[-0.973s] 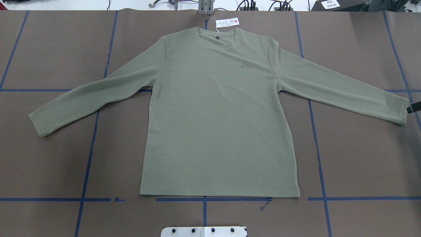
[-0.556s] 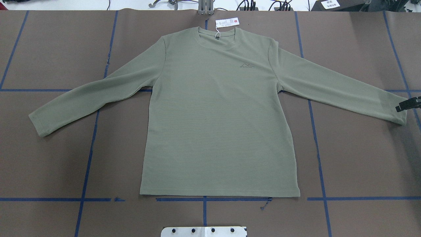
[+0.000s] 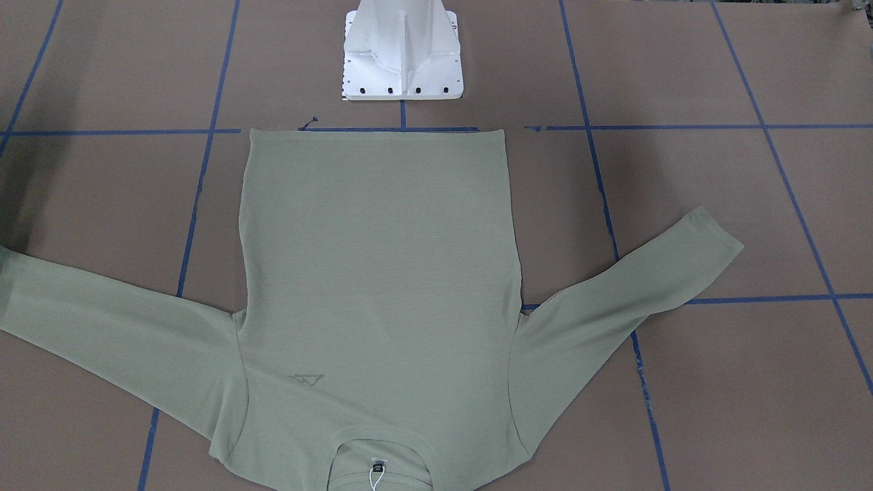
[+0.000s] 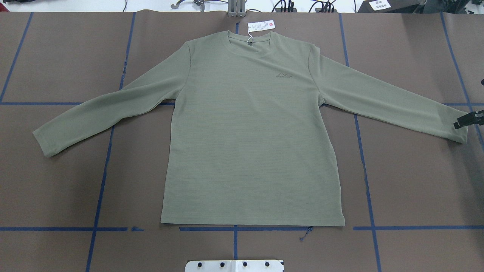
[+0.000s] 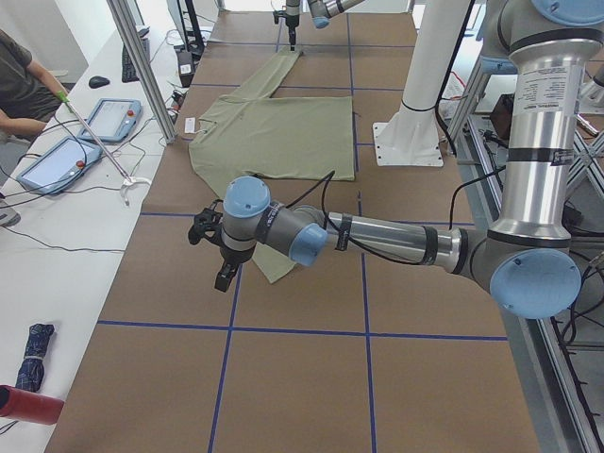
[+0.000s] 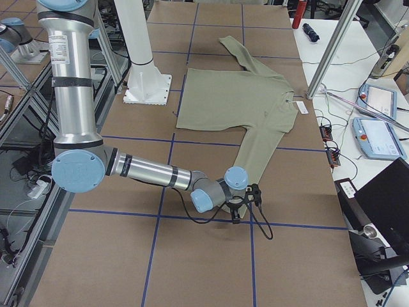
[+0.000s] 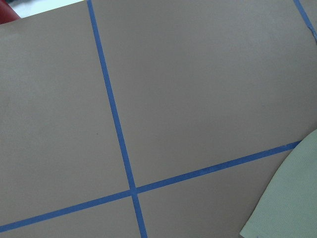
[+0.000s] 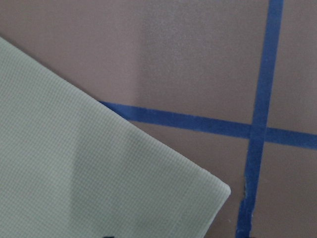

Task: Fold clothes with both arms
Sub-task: 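Move the right gripper to the cuff of the sleeve nearest it and grasp it, then carry the sleeve cuff with the right gripper across the shirt toward the collar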

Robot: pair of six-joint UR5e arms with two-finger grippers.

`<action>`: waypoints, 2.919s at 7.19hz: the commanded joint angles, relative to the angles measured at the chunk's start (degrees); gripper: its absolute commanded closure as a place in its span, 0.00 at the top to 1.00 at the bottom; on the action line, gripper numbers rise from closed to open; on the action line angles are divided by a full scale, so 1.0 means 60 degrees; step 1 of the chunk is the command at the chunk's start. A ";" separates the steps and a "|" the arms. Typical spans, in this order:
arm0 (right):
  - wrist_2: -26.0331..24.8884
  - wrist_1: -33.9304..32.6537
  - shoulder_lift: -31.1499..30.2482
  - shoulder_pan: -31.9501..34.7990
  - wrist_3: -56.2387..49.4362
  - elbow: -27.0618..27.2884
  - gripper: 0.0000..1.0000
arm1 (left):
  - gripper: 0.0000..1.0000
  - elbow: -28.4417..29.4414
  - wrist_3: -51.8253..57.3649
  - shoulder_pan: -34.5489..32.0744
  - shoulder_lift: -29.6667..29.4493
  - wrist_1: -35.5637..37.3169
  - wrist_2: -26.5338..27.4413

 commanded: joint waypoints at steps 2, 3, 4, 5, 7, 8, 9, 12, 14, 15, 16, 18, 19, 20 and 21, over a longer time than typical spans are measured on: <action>0.0209 -0.0082 0.0003 0.0000 0.0004 0.0068 0.16 | 1.00 -0.0006 0.0011 0.0000 0.0001 -0.0003 0.0000; 0.0341 -0.0097 0.0032 0.0000 -0.0010 0.0098 0.05 | 1.00 -0.0006 0.0011 0.0000 -0.0014 -0.0003 0.0000; 0.0371 -0.0097 0.0032 0.0000 -0.0010 0.0113 0.00 | 1.00 -0.0006 0.0011 0.0000 -0.0014 -0.0003 0.0000; 0.0429 -0.0082 0.0090 0.0000 0.0033 0.0113 0.00 | 1.00 -0.0006 0.0011 0.0000 -0.0014 -0.0003 0.0000; 0.0750 -0.0110 0.0105 0.0015 0.0165 0.0781 0.00 | 1.00 -0.0020 -0.0003 0.0000 0.0000 -0.0003 -0.0116; 0.0853 -0.0474 0.0541 0.0015 0.0557 0.1004 0.00 | 1.00 0.0009 -0.0018 0.0000 0.0001 -0.0003 -0.0509; 0.1159 -0.1087 0.1313 0.0015 0.0952 0.1006 0.00 | 1.00 0.0009 -0.0018 0.0000 0.0001 -0.0003 -0.0614; 0.1514 -0.2234 0.4372 -0.1034 0.3420 0.0905 0.00 | 1.00 0.0009 -0.0047 0.0000 -0.0014 0.0012 -0.0615; -0.0071 -0.2891 0.6888 -0.2468 0.5505 0.0367 0.00 | 1.00 0.0009 -0.0033 -0.0015 0.0000 0.0026 -0.0600; -0.0619 -0.2866 0.8222 -0.2954 0.5788 -0.0566 0.00 | 1.00 0.0053 -0.0033 -0.0015 0.0015 0.0026 -0.0600; -0.1190 -0.2793 0.9076 -0.3452 0.5790 -0.0996 0.00 | 1.00 0.0082 -0.0018 -0.0015 0.0030 0.0026 -0.0600; -0.3045 -0.2633 1.0471 -0.4797 0.5790 -0.1962 0.00 | 1.00 0.0126 0.0040 -0.0029 0.0044 0.0012 -0.0586; -0.3550 -0.1833 1.0535 -0.5239 0.5790 -0.2373 0.00 | 1.00 0.0126 0.0012 -0.0029 0.0045 0.0012 -0.0586; -0.3859 -0.1753 1.0535 -0.5461 0.5790 -0.2508 0.00 | 1.00 0.0126 -0.0032 -0.0029 0.0045 0.0012 -0.0586; -0.3891 -0.1752 1.0695 -0.5565 0.5790 -0.2611 0.00 | 1.00 0.0097 -0.0033 -0.0029 0.0059 0.0026 -0.0600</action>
